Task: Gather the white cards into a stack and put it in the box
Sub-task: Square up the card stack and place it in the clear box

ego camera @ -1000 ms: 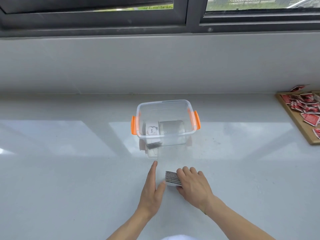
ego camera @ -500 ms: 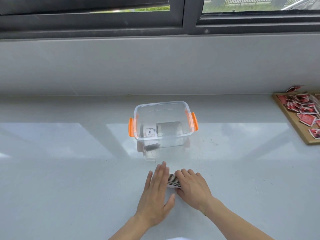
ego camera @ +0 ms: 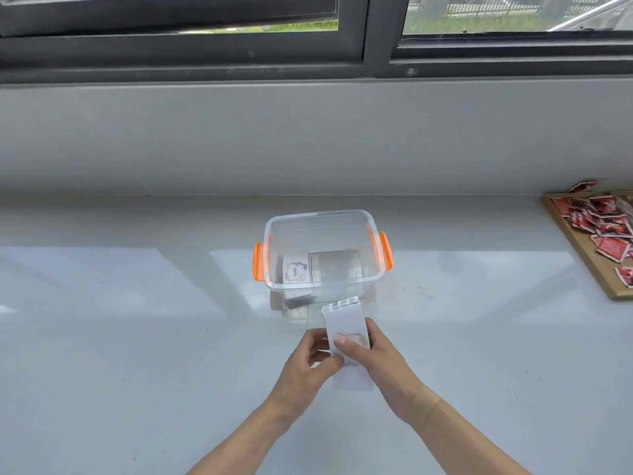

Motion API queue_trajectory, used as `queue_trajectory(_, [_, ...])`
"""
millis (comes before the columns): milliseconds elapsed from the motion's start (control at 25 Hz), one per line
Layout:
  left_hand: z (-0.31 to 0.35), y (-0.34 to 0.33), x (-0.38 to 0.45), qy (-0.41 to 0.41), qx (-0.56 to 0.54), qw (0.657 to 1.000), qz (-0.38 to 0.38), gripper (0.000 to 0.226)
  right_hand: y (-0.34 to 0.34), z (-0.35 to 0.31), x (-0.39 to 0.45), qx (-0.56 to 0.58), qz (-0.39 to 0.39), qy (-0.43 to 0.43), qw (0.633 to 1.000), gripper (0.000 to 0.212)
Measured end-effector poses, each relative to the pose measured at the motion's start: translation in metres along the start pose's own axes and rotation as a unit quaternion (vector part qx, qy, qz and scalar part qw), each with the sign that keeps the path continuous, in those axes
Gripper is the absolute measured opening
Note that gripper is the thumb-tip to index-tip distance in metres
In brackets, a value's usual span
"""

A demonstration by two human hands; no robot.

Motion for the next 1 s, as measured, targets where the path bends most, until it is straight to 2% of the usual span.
queue_trajectory(160, [0.034,0.008,0.013,0.001,-0.011,1.000,0.007,0.041,-0.004,-0.030,0.009,-0.043,0.016,0.010,0.999,0.029])
queue_trajectory(240, [0.057,0.016,0.023,-0.009,-0.020,1.000,0.018,0.042,0.006,-0.057,0.016,-0.099,0.046,0.049,0.993,0.040])
queue_trajectory(280, [0.069,0.022,0.028,-0.013,-0.020,0.999,0.026,0.043,0.017,-0.076,0.018,-0.163,0.086,0.085,0.979,0.047])
queue_trajectory(320, [0.080,0.030,0.034,-0.015,-0.016,0.999,0.039,0.043,0.029,-0.100,0.020,-0.248,0.140,0.130,0.950,0.053])
queue_trajectory(400, [0.100,0.048,0.048,-0.005,-0.006,0.998,0.068,0.037,0.048,-0.146,0.023,-0.411,0.230,0.214,0.855,0.054])
queue_trajectory(440, [0.106,0.058,0.057,0.009,-0.001,0.997,0.081,0.035,0.055,-0.160,0.031,-0.458,0.246,0.231,0.822,0.053])
queue_trajectory(520, [0.113,0.076,0.075,0.050,0.025,0.993,0.105,0.030,0.066,-0.171,0.061,-0.523,0.224,0.214,0.794,0.058])
queue_trajectory(720, [0.105,0.090,0.117,0.146,0.086,0.980,0.101,0.029,0.065,-0.143,0.128,-0.611,0.096,0.141,0.773,0.072])
queue_trajectory(840, [0.090,0.083,0.133,0.184,0.104,0.974,0.084,0.029,0.065,-0.130,0.141,-0.596,0.086,0.130,0.788,0.075])
queue_trajectory(1000, [0.071,0.074,0.152,0.219,0.115,0.966,0.072,0.019,0.070,-0.128,0.143,-0.557,0.092,0.134,0.815,0.067])
Point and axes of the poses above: each hand's wrist, its own x-axis towards the middle knuckle, its own y-axis out of the back of the hand, z = x × y, the point moved 10 cm from there along x, towards the middle knuckle, and after that the axes turned 8 degrees about -z, right-handed, at the moved point
